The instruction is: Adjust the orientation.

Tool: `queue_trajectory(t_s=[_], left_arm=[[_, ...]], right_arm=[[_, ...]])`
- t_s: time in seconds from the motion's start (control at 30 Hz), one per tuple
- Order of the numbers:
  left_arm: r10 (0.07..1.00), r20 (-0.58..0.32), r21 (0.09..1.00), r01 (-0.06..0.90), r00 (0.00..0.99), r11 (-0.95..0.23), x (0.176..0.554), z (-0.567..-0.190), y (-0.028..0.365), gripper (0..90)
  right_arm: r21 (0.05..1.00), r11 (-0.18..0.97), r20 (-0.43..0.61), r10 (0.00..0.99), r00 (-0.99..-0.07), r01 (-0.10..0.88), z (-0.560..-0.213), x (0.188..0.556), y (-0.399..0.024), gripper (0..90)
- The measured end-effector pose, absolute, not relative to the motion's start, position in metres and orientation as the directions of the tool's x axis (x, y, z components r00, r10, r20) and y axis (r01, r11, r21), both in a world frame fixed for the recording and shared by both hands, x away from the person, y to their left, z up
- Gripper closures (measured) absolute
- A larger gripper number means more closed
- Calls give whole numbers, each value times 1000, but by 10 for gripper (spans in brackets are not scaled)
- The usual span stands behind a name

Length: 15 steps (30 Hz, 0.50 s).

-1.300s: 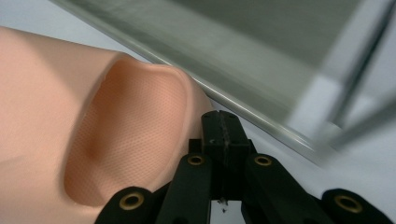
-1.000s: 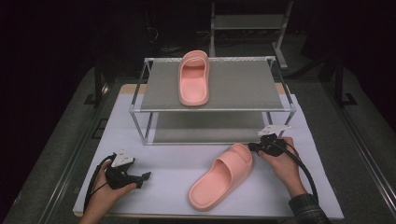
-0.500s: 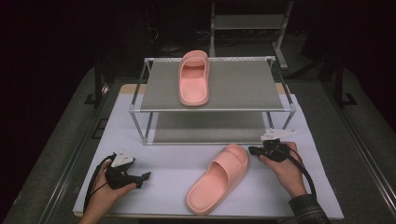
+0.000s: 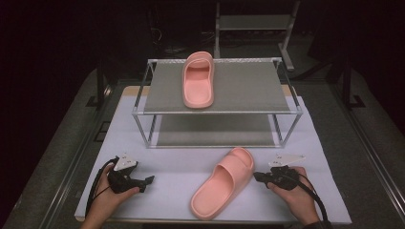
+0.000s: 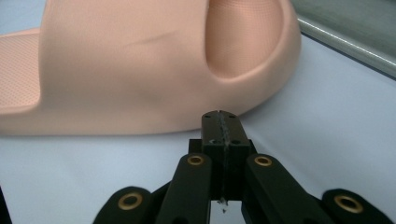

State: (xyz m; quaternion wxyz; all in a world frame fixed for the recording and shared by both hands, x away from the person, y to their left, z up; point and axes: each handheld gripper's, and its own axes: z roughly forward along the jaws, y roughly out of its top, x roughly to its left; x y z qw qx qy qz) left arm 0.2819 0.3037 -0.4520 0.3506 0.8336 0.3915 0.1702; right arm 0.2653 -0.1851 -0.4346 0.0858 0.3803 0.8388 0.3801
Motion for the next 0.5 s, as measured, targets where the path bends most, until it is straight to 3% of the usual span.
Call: queue_trajectory(t_s=[0.5], left_arm=[[771, 9, 715, 535, 637, -451, 282, -452, 304, 129]], right_arm=[[703, 448, 134, 680, -721, 552, -435, 291, -157, 900]])
